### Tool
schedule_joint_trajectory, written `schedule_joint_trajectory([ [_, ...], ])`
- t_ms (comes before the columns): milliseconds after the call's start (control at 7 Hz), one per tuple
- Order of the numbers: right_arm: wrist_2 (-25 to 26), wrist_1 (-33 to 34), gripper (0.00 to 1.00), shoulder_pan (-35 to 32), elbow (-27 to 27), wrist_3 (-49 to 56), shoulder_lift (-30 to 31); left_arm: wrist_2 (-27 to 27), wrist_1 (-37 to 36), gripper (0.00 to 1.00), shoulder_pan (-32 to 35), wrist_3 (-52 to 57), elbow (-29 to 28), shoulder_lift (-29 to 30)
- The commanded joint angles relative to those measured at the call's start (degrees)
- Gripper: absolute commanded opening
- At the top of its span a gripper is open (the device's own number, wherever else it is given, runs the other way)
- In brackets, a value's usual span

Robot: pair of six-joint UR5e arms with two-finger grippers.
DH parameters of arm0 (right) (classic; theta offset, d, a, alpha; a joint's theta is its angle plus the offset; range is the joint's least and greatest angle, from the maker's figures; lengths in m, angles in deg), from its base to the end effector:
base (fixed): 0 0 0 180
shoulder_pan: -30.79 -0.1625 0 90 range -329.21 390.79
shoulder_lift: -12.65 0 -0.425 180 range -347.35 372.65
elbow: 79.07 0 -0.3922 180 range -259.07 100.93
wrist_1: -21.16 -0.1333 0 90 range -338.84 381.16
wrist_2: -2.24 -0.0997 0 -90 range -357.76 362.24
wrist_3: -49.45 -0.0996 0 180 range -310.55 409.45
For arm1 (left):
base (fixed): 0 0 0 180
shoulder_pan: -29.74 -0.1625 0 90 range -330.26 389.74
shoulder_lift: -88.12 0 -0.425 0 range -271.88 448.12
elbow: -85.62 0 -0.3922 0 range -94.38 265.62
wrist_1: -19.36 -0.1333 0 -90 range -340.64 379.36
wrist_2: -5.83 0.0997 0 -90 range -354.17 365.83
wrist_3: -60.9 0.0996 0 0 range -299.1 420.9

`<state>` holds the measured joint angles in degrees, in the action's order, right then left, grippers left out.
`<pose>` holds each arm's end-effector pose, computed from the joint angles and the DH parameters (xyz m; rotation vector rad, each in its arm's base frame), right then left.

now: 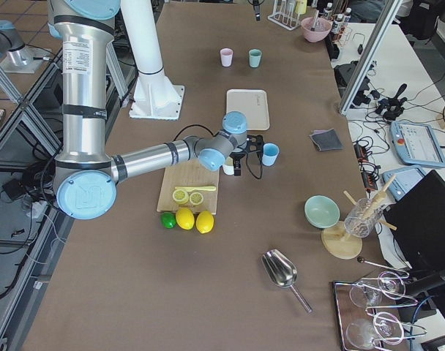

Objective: Place all cups on tray

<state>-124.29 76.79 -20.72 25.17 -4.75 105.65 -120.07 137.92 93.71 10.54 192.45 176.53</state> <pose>-0.2466 -0.4291 0.4952 0.0938 -0.9693 -0.0015 0.1497 -0.4771 0.4735 0.2122 0.9233 -0.1531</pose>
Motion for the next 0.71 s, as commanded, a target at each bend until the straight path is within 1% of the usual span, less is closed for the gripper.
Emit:
schedule_joint_trajectory([
  [0, 0.15, -0.08, 1.00, 0.88, 0.61, 0.14, 1.30, 1.19, 0.00, 0.98, -8.75, -6.23, 3.29, -0.33],
  [143, 0.15, -0.08, 1.00, 1.67, 0.61, 0.49, 2.09, 1.19, 0.00, 0.98, -9.30, -6.33, 3.64, -0.51],
  [286, 0.32, -0.08, 0.86, 2.55, 0.61, 0.50, 3.06, 1.19, -0.09, 0.98, -9.39, -6.33, 3.73, -0.51],
  [429, 0.41, -0.08, 0.49, 3.60, 0.61, 0.50, 3.59, 1.10, -0.09, 0.98, -10.09, -6.42, 3.82, -0.51],
  [571, 0.59, -0.08, 0.08, 4.57, 0.61, 0.58, 3.59, 1.10, -0.09, 0.98, -10.36, -6.42, 4.35, -0.60],
])
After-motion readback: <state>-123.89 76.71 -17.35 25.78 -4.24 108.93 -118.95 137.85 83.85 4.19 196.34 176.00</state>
